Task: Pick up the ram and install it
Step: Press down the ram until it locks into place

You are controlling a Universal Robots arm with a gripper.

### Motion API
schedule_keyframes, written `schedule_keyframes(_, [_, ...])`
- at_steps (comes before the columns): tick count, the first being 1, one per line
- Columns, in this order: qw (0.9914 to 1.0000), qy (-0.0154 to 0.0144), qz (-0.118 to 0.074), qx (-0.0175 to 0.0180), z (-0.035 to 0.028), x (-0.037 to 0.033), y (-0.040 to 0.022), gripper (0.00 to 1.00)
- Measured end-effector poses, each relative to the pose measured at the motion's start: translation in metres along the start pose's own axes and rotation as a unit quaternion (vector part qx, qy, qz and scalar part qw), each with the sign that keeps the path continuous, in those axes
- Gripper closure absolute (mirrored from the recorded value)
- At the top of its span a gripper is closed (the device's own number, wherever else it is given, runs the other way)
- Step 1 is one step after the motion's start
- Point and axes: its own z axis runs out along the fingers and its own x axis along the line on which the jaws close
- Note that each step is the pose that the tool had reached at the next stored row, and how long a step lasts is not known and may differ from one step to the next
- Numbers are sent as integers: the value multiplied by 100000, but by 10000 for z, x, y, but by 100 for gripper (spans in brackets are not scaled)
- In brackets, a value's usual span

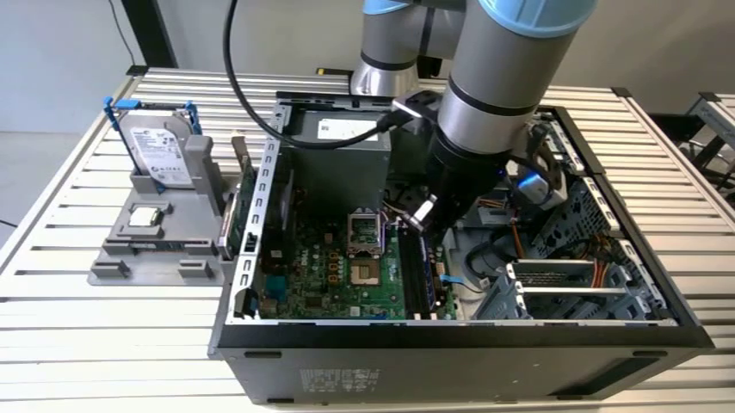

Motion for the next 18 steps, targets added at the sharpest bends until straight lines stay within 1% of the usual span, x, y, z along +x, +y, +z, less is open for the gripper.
schedule_keyframes(1, [99996,29,-893,-6,0,0,0,100])
schedule_keyframes(3, [99961,79,-2775,-23,0,0,0,100])
schedule_keyframes(4, [99934,98,-3619,-31,0,0,0,100])
schedule_keyframes(6, [99849,147,-5493,-50,0,0,0,100])
schedule_keyframes(11, [99565,234,-9317,-100,0,-1,-1,100])
schedule_keyframes(16, [99205,315,-12580,-135,0,-7,-7,100])
schedule_keyframes(18, [99081,346,-13523,-150,-1,-13,-11,100])
